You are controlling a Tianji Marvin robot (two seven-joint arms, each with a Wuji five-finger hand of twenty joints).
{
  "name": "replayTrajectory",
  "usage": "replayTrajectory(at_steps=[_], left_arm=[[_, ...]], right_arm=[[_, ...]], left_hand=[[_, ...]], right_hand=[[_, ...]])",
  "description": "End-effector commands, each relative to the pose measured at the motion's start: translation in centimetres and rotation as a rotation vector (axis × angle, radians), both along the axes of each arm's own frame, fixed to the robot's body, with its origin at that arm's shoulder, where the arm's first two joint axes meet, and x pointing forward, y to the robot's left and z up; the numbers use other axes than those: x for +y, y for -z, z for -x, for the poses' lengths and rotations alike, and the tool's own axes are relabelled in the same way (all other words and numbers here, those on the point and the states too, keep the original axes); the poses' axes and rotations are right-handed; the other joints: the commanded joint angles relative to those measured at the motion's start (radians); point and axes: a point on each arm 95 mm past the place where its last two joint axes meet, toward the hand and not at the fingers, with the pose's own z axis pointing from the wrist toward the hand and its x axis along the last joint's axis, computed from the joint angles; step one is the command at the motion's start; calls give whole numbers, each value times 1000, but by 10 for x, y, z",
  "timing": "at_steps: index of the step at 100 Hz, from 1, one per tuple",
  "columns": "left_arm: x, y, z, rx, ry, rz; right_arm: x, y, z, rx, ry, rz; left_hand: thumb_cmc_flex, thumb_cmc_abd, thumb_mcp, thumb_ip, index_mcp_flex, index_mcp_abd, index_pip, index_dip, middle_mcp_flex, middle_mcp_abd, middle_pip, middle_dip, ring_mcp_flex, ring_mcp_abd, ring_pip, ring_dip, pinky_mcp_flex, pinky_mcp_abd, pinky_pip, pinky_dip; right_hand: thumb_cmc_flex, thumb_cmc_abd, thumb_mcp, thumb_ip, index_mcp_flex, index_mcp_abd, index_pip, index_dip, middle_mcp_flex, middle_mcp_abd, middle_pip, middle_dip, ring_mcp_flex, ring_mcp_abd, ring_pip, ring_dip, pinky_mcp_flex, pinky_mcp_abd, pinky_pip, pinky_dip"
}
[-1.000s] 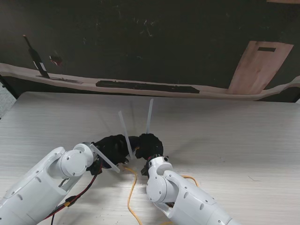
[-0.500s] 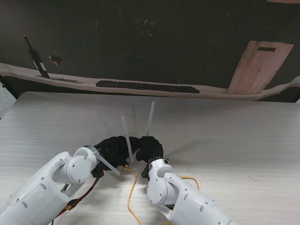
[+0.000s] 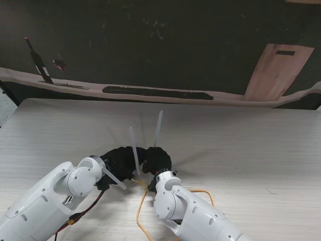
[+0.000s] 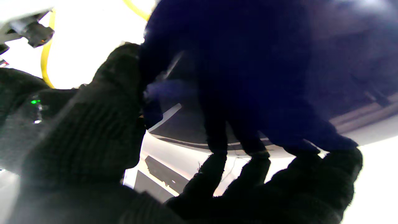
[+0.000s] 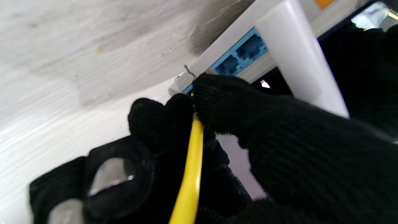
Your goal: Untangle the Ethernet cable and plug it into the router
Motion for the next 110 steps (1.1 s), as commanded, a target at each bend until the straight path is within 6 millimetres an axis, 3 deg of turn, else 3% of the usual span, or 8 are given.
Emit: replayTrajectory(at_steps=[1, 15, 22, 26, 34, 41, 69, 110], left_arm=[[-27, 65, 55, 224, 70, 9], [-26, 67, 54, 203, 34, 3], [-24, 67, 53, 198, 15, 7], [-23, 67, 53, 204, 6, 10], [-23, 66, 52, 210, -14, 22], [-22, 65, 51, 213, -21, 24], [-20, 65, 50, 206, -58, 0], [-11, 63, 44, 154, -126, -49]], right_arm=[[26, -9, 9, 12, -63, -55], [19, -10, 11, 15, -72, -24], [15, -11, 12, 15, -78, -11], [14, -11, 12, 17, -79, -6], [11, -11, 13, 15, -78, -2], [9, -11, 13, 12, -76, 0], [-1, -14, 14, 7, -49, 15], [-17, -22, 16, 2, -6, 10]], left_hand=[[331, 39, 817, 129, 272, -401, 490, 126, 369, -475, 499, 116, 272, -470, 934, 105, 185, -433, 1056, 80], [334, 45, 808, 123, 267, -396, 487, 126, 362, -469, 498, 115, 264, -462, 929, 112, 174, -425, 1060, 82], [337, 46, 806, 121, 265, -391, 485, 125, 362, -467, 498, 115, 263, -459, 929, 115, 171, -420, 1064, 85], [336, 50, 804, 120, 266, -394, 484, 124, 360, -466, 496, 115, 259, -458, 928, 116, 167, -420, 1064, 86], [338, 52, 801, 118, 264, -389, 481, 123, 358, -462, 495, 115, 256, -453, 928, 119, 161, -415, 1066, 90], [339, 55, 797, 116, 262, -385, 478, 122, 355, -461, 494, 114, 254, -452, 928, 121, 158, -411, 1067, 93], [342, 68, 781, 110, 258, -382, 473, 119, 345, -456, 492, 114, 244, -444, 927, 125, 144, -405, 1068, 103], [346, 83, 758, 106, 250, -377, 466, 116, 334, -448, 489, 113, 229, -433, 927, 129, 123, -395, 1071, 120]], right_hand=[[106, 153, 76, 10, -24, -92, -60, -21, 61, 150, 52, 40, -28, -92, 14, 17, -5, -287, 136, -16], [51, 144, -15, -73, -126, -56, -138, -106, -57, 126, -5, -12, -35, -21, -160, -98, -39, -86, -66, -92], [-12, 129, -61, -117, -171, -63, -204, -107, -127, 116, -32, -27, -41, 14, -274, -177, -69, 24, -189, -160], [-67, 160, -84, -107, -159, -72, -339, -37, -174, 111, -56, -46, -46, 32, -353, -240, -98, 89, -260, -245], [-151, 200, -109, -27, -165, -72, -479, 117, -236, 109, -83, -50, -53, 47, -465, -299, -132, 96, -345, -345], [-184, 191, -136, -33, -226, -70, -443, 145, -277, 108, -97, -51, -83, 53, -510, -310, -184, 96, -390, -361], [-310, 248, -228, -67, -366, -55, -299, 34, -379, 117, -137, -51, -224, 83, -587, -289, -467, 96, -604, -333], [-365, 316, -280, -70, -440, -62, -305, 8, -453, 113, -161, -51, -325, 100, -653, -274, -608, 96, -713, -262]])
